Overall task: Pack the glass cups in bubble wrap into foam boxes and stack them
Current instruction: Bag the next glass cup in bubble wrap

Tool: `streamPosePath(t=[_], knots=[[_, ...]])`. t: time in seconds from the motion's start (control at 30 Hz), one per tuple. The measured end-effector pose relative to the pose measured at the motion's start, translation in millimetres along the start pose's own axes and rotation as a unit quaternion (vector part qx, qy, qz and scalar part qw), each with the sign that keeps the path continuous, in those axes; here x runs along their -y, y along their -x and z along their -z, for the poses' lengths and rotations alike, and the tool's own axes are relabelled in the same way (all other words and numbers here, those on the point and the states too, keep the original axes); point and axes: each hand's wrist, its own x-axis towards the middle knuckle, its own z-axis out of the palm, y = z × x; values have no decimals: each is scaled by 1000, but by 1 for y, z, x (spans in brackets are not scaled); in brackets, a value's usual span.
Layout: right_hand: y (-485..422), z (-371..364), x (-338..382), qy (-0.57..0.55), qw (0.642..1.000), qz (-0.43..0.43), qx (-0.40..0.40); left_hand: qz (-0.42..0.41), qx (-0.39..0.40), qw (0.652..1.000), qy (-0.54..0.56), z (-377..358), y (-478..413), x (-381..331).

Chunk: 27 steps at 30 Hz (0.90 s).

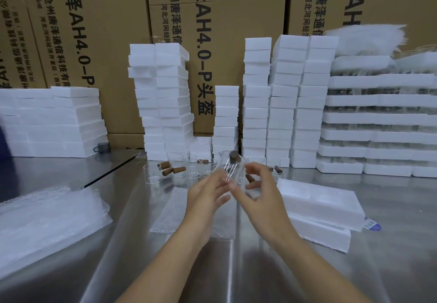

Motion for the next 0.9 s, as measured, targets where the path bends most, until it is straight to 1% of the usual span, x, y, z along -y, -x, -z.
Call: streamPosePath(t=[0.07,0.13,0.23,0.3,0.37,0.47,0.57,0.63,0.77,0.9], knots=[[1,-1,-2,54,998,40,-4,84,29,992,93,-2,2,-3],[0,1,-3,87,994,67,-11,142,58,978,145,-3,3,-5],[-1,2,-2,85,993,76,-32,172,95,966,166,-4,4,-3],[-2,3,-2,86,992,81,-46,186,106,962,166,-5,6,-3],[-2,5,-2,109,988,93,-57,186,101,963,165,-6,6,-2],[-3,6,-3,141,981,109,-73,141,84,973,164,-7,6,-1],[-3,6,-1,167,975,125,-76,99,112,983,110,-9,8,0],[-4,7,1,167,974,130,-77,104,111,984,94,-9,8,0],[-6,9,-1,174,972,139,-76,162,105,975,109,-6,5,1],[-7,9,-4,181,967,153,-97,149,89,979,108,-7,3,3]])
